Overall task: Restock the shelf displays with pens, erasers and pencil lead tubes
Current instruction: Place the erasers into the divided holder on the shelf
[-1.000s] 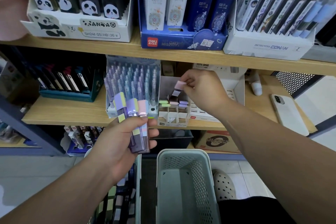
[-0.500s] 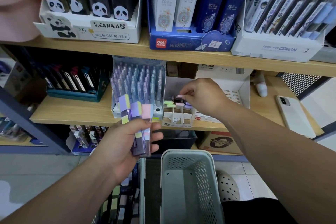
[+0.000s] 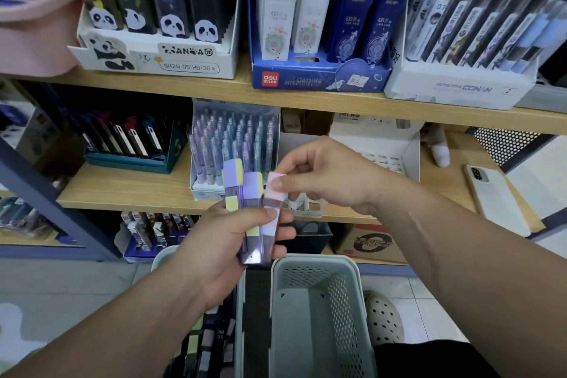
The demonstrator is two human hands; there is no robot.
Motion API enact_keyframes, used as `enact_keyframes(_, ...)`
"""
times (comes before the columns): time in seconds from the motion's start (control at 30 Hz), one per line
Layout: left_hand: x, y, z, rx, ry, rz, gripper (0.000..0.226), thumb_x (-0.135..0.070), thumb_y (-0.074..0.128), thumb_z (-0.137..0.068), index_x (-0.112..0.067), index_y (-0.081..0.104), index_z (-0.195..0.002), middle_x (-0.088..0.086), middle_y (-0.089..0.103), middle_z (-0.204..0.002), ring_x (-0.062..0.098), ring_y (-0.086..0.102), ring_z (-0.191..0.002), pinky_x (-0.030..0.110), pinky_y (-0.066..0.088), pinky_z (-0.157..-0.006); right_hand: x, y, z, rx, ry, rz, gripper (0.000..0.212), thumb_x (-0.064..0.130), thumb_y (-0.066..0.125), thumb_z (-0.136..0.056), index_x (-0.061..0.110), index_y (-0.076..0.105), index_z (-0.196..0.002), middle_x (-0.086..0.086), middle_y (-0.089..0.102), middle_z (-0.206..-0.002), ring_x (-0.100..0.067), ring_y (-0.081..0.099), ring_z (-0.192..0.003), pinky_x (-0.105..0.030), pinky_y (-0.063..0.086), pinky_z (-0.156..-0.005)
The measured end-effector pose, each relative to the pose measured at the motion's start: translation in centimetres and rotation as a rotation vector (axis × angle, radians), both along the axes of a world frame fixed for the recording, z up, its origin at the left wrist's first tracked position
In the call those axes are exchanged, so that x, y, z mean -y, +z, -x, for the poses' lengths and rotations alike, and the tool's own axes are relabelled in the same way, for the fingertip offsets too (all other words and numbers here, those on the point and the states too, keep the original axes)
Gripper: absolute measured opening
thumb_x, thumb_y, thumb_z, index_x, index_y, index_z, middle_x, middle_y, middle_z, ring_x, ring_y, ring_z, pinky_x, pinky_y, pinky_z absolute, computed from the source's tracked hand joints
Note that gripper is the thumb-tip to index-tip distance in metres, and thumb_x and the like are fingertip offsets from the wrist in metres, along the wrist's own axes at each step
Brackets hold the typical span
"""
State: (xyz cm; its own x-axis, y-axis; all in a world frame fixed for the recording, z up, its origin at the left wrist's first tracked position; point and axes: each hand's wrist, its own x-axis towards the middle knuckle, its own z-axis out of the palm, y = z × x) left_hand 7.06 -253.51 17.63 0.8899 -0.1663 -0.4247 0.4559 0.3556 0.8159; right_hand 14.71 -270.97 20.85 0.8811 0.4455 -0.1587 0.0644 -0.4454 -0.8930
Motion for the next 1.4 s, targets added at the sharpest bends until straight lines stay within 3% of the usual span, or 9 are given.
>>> enact_keyframes(0.1, -0.3, 0.1, -0.4, -0.029, 0.035, -0.002, 0.032, -0.011, 0.062, -0.092, 0.000, 0.062, -0.123, 0.014, 0.076, -0.101, 0.025, 0.076, -0.085, 0.033, 0.059, -0.054, 2.0, 0.6, -0.8, -0.100, -0.215, -0.160, 0.004, 0.007, 0.071, -0.090, 0.009, 0.073, -0.089, -0.007, 0.071, -0.073, -0.010, 0.061, -0.061, -0.018, 0.043, -0.049)
enact_keyframes(0.17, -0.5, 0.0, -0.6, -0.052, 0.068, -0.036, 0.028, -0.012, 0.064, -0.092, -0.003, 0.064, -0.118, 0.011, 0.077, -0.094, 0.021, 0.074, -0.071, 0.030, 0.055, -0.049, 3.5, 0.6, -1.5, -0.095, -0.402, -0.242, 0.004, 0.008, 0.071, -0.090, 0.008, 0.073, -0.094, -0.008, 0.073, -0.079, -0.013, 0.062, -0.065, -0.021, 0.045, -0.053)
enact_keyframes(0.37, -0.5, -0.4, -0.5, -0.130, 0.103, -0.032, 0.014, -0.013, 0.066, -0.090, -0.010, 0.063, -0.103, 0.013, 0.069, -0.078, 0.019, 0.055, -0.049, 0.025, 0.040, -0.042, 4.4, -1.2, -2.8, 0.226, -0.699, -0.098, 0.006, 0.015, 0.073, -0.091, 0.021, 0.072, -0.088, 0.003, 0.076, -0.086, -0.015, 0.072, -0.076, -0.031, 0.056, -0.069)
enact_keyframes(0.47, -0.5, -0.3, -0.5, -0.130, 0.096, 0.000, 0.009, -0.012, 0.059, -0.092, -0.010, 0.060, -0.101, 0.014, 0.069, -0.077, 0.021, 0.057, -0.051, 0.026, 0.041, -0.042, 4.2, -1.9, -3.1, 0.450, -0.591, 0.213, 0.009, 0.022, 0.070, -0.093, 0.027, 0.076, -0.088, 0.013, 0.072, -0.084, -0.011, 0.068, -0.084, -0.029, 0.051, -0.080)
enact_keyframes(0.63, -0.7, -0.3, -0.5, -0.117, 0.093, 0.006, 0.011, -0.010, 0.053, -0.093, -0.009, 0.060, -0.102, 0.012, 0.068, -0.074, 0.019, 0.057, -0.051, 0.026, 0.040, -0.043, 3.7, -3.8, -3.4, 0.613, -0.318, 0.477, 0.018, 0.018, 0.064, -0.096, 0.022, 0.078, -0.107, 0.002, 0.076, -0.101, -0.017, 0.067, -0.091, -0.028, 0.051, -0.080)
enact_keyframes(0.73, -0.9, -0.3, -0.6, -0.115, 0.112, 0.008, 0.010, -0.012, 0.053, -0.093, -0.009, 0.060, -0.100, 0.011, 0.065, -0.069, 0.018, 0.052, -0.047, 0.024, 0.036, -0.040, 3.5, -4.2, -3.9, 0.629, -0.254, 0.509, 0.017, 0.021, 0.065, -0.097, 0.020, 0.079, -0.106, -0.001, 0.072, -0.103, -0.019, 0.063, -0.093, -0.027, 0.047, -0.079)
enact_keyframes(0.9, -0.8, -0.5, -0.7, -0.098, 0.144, -0.009, 0.009, -0.012, 0.050, -0.095, -0.009, 0.058, -0.099, 0.017, 0.068, -0.073, 0.019, 0.051, -0.044, 0.024, 0.034, -0.037, 3.2, -4.4, -4.2, 0.645, -0.208, 0.560, 0.016, 0.022, 0.067, -0.094, 0.021, 0.080, -0.103, -0.004, 0.072, -0.101, -0.024, 0.063, -0.092, -0.041, 0.053, -0.080)
enact_keyframes(1.17, -0.9, -0.4, -0.5, -0.085, 0.105, 0.002, 0.014, -0.011, 0.052, -0.095, -0.009, 0.060, -0.106, 0.016, 0.072, -0.079, 0.021, 0.057, -0.047, 0.026, 0.037, -0.039, 3.5, -3.6, -4.6, 0.690, -0.196, 0.612, 0.017, 0.030, 0.065, -0.097, 0.026, 0.078, -0.107, 0.002, 0.074, -0.105, -0.020, 0.062, -0.096, -0.030, 0.047, -0.078)
enact_keyframes(1.4, -0.8, -0.2, -0.4, -0.085, 0.117, 0.008, 0.015, -0.011, 0.051, -0.094, -0.010, 0.064, -0.101, 0.015, 0.073, -0.082, 0.021, 0.060, -0.050, 0.025, 0.039, -0.040, 3.6, -4.8, -4.6, 0.621, -0.115, 0.722, 0.020, 0.028, 0.060, -0.099, 0.029, 0.078, -0.109, 0.002, 0.075, -0.109, -0.024, 0.059, -0.106, -0.038, 0.052, -0.088)
